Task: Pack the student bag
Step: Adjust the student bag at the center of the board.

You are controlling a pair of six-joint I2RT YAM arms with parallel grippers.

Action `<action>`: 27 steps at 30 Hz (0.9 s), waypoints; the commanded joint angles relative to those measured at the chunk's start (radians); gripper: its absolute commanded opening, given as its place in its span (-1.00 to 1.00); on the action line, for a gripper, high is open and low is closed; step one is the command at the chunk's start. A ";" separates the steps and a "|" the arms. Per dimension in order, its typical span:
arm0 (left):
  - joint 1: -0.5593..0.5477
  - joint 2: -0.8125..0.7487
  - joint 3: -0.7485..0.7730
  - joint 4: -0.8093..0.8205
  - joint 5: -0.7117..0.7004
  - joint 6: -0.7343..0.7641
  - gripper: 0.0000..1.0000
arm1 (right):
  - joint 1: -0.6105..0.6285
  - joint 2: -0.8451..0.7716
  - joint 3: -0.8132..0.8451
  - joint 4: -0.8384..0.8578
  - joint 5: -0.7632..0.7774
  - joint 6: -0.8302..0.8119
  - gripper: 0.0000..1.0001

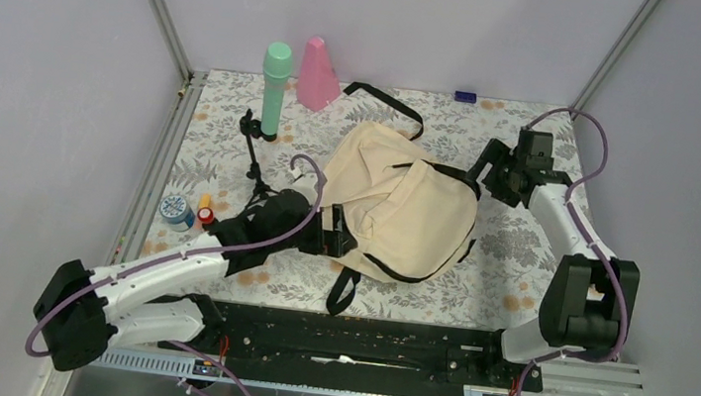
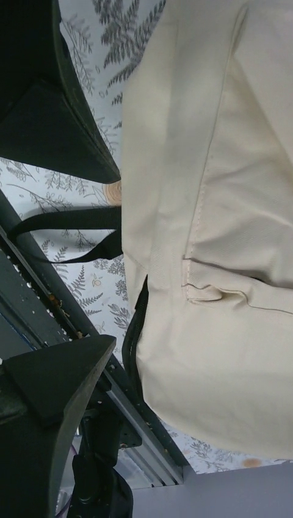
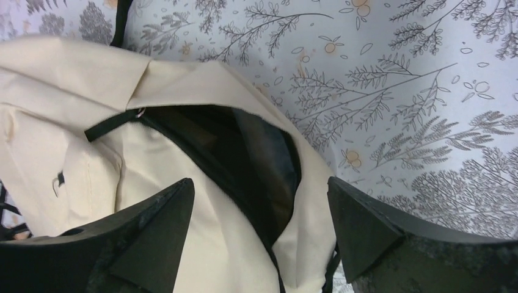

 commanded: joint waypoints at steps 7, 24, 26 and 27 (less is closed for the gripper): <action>-0.076 0.230 -0.007 0.244 0.048 -0.066 0.79 | -0.051 0.116 0.003 0.076 -0.199 0.044 0.54; 0.055 0.497 0.257 0.254 -0.026 0.206 0.49 | -0.034 -0.180 -0.350 0.166 -0.162 0.161 -1.00; 0.093 0.514 0.293 0.254 -0.035 0.234 0.49 | 0.003 -0.249 -0.406 0.155 -0.139 0.179 -1.00; 0.107 0.525 0.311 0.258 -0.031 0.249 0.49 | 0.020 -0.299 -0.433 0.150 -0.129 0.191 -1.00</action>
